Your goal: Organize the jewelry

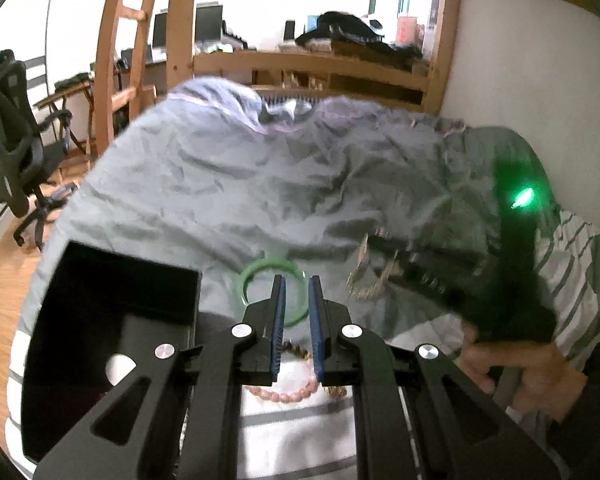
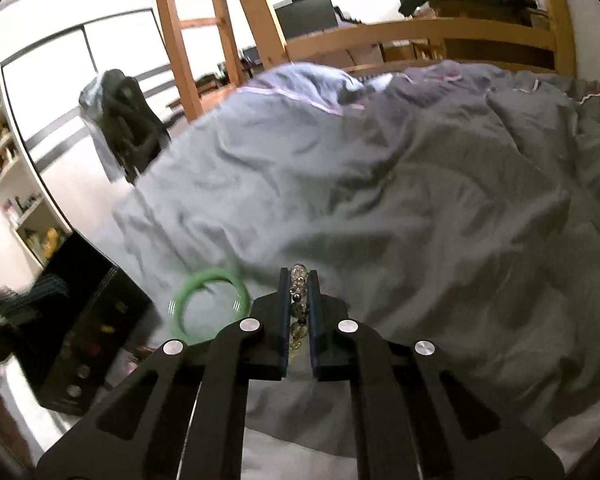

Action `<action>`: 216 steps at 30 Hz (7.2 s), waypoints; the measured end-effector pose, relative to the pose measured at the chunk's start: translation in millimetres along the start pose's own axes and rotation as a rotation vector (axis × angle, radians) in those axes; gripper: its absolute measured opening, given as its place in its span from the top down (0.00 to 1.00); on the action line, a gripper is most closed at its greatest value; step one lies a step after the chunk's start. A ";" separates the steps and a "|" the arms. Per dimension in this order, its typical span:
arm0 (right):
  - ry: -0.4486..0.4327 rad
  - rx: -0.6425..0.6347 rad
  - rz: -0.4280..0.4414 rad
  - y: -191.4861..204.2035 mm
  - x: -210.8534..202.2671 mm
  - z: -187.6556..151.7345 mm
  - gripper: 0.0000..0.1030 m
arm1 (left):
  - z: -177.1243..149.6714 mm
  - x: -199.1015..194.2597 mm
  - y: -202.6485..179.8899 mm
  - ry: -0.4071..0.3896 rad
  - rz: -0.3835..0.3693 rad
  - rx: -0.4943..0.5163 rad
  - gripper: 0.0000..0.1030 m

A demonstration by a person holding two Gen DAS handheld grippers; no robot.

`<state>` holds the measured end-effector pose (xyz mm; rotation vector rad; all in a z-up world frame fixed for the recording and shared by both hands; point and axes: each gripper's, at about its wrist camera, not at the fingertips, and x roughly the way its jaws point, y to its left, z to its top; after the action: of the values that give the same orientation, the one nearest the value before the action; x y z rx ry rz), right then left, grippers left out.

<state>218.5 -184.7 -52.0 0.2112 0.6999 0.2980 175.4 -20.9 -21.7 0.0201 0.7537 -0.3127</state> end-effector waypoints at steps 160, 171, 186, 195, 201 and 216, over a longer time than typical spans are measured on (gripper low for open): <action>0.182 0.031 0.137 30.2 62.6 14.5 0.90 | -37.7 13.2 -15.9 0.104 -0.022 -0.044 0.94; 0.118 0.029 0.159 35.5 42.2 27.9 0.90 | -27.4 -9.6 -15.0 0.041 0.008 -0.024 0.94; 0.081 -0.078 0.149 73.7 15.9 32.8 0.90 | -4.9 -61.3 23.4 -0.078 0.193 -0.039 0.94; 0.051 -0.085 0.164 98.0 3.8 30.8 0.90 | -0.6 -78.9 46.6 -0.114 0.303 -0.057 0.94; 0.045 -0.107 0.176 116.4 -1.5 26.6 0.90 | -1.7 -85.4 66.3 -0.117 0.318 -0.125 0.94; 0.108 -0.169 0.258 160.7 5.5 -2.7 0.90 | -4.6 -87.3 90.1 -0.099 0.333 -0.232 0.94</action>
<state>188.8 -32.0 -10.9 0.1251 0.7509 0.6163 138.2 89.3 25.5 -0.0878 0.6718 0.0912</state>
